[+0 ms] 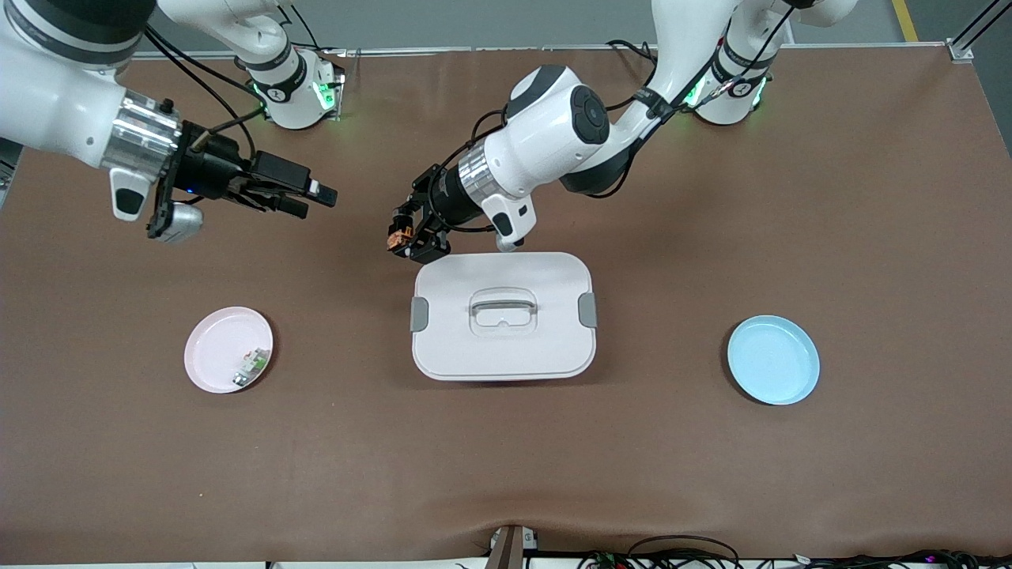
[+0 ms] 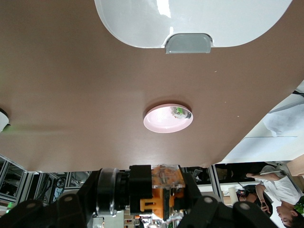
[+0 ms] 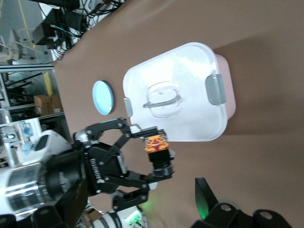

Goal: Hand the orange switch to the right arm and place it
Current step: 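Hold the switch above the box while the right gripper reaches it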

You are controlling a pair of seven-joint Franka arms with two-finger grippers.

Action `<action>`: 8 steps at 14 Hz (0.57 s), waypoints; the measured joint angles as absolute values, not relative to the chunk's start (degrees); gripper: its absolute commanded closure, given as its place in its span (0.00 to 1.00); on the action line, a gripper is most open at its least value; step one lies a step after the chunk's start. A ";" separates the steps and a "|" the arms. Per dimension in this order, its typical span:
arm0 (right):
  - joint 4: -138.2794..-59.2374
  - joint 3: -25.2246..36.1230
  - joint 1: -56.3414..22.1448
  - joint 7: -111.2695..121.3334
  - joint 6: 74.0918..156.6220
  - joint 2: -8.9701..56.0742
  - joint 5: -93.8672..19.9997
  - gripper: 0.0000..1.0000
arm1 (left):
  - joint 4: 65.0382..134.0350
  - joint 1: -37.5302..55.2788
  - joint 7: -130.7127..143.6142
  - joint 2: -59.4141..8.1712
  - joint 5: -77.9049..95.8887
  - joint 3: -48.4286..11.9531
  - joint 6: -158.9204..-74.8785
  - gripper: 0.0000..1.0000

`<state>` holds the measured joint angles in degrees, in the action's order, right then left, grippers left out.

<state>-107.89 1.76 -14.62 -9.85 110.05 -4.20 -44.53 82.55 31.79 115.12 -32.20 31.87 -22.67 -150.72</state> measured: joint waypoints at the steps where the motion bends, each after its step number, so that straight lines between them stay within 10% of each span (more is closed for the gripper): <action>1: -108.61 1.76 -15.15 -9.62 110.82 -4.13 -43.33 0.00 | 82.37 31.69 115.12 -32.20 31.87 -22.58 -150.72 0.62; 8: -113.37 1.73 -20.23 -8.86 118.16 -2.57 -41.29 0.00 | 82.25 31.71 115.12 -32.25 31.87 -22.49 -150.66 0.62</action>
